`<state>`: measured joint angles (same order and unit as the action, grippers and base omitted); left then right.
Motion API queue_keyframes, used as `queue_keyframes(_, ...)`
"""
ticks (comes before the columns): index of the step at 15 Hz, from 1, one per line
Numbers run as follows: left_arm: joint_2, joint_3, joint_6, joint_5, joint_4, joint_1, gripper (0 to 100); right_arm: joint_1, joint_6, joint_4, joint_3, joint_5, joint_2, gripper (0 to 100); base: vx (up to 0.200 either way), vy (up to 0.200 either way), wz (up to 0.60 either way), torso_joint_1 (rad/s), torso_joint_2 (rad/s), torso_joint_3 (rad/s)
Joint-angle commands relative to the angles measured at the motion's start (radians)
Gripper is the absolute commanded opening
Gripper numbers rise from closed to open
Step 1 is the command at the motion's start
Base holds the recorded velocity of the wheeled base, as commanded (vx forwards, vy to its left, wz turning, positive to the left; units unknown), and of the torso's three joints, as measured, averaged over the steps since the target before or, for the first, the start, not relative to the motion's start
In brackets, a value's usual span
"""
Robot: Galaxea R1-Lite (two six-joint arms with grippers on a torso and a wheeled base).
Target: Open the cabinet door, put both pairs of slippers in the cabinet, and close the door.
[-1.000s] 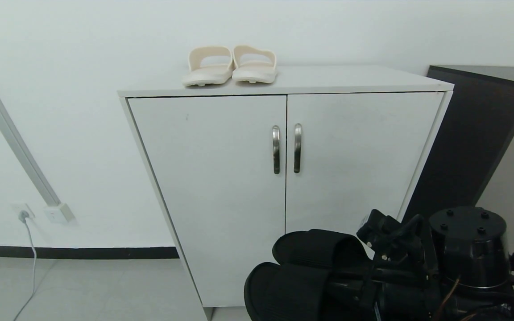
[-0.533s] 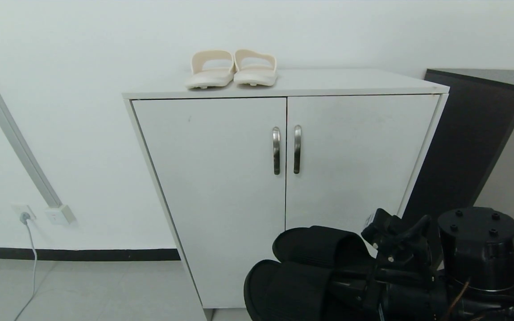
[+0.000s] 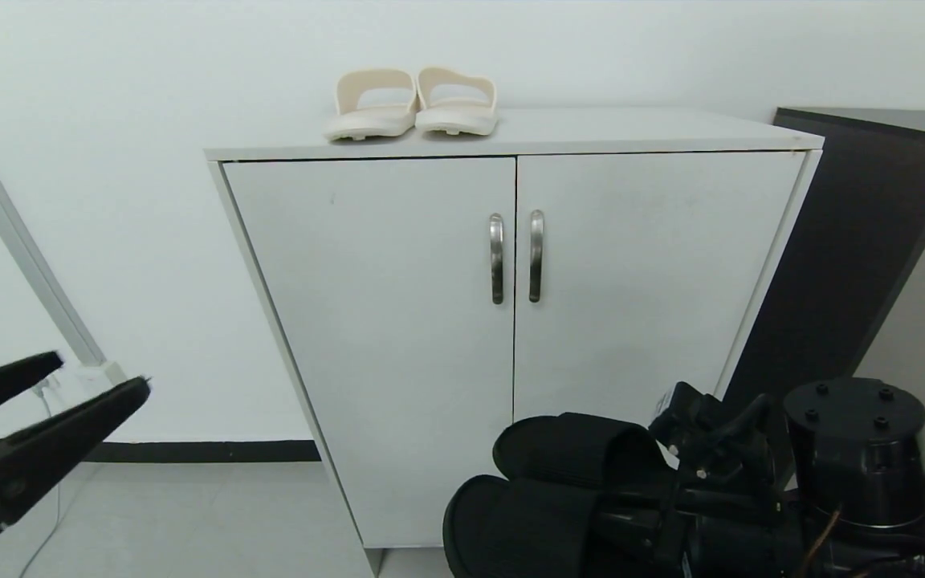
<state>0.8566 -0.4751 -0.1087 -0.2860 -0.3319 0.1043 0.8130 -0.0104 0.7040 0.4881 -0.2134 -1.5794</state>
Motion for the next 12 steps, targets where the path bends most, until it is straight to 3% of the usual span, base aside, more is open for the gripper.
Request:
queue_keyframes(1, 0.256, -0.126, -0.003, -0.039, -0.095, 0.187, 100, 0.002, 0.0, 0.0, -0.002, -0.001, -0.005, 0, 0.0, 0.0, 0.0, 0.0, 0.0, 0.0)
queue_keyframes(3, 0.332, -0.198, -0.002, -0.041, -0.101, 0.302, 100, 0.002, 0.001, 0.0, -0.003, 0.0, -0.007, 0, 0.0, 0.0, 0.0, 0.0, 0.0, 0.0)
queue_keyframes(6, 0.463, -0.286, -0.017, -0.058, -0.102, 0.43, 100, 0.012, 0.035, 0.002, -0.013, -0.001, -0.007, 0, 0.0, 0.0, 0.0, 0.0, 0.0, 0.0)
queue_keyframes(9, 0.596, -0.384, -0.032, -0.071, -0.111, 0.515, 100, 0.02, 0.037, 0.002, -0.017, 0.0, -0.007, 0, 0.0, 0.0, 0.0, 0.0, 0.0, 0.0)
queue_keyframes(11, 0.684, -0.453, -0.077, -0.082, -0.151, 0.543, 100, 0.02, 0.037, 0.0, -0.022, -0.001, -0.007, 0, 0.0, 0.0, 0.0, 0.0, 0.0, 0.0)
queue_keyframes(12, 0.731, -0.496, -0.095, -0.121, -0.171, 0.543, 100, 0.02, 0.035, 0.0, -0.022, -0.001, -0.007, 0, 0.0, 0.0, 0.0, 0.0, 0.0, 0.0)
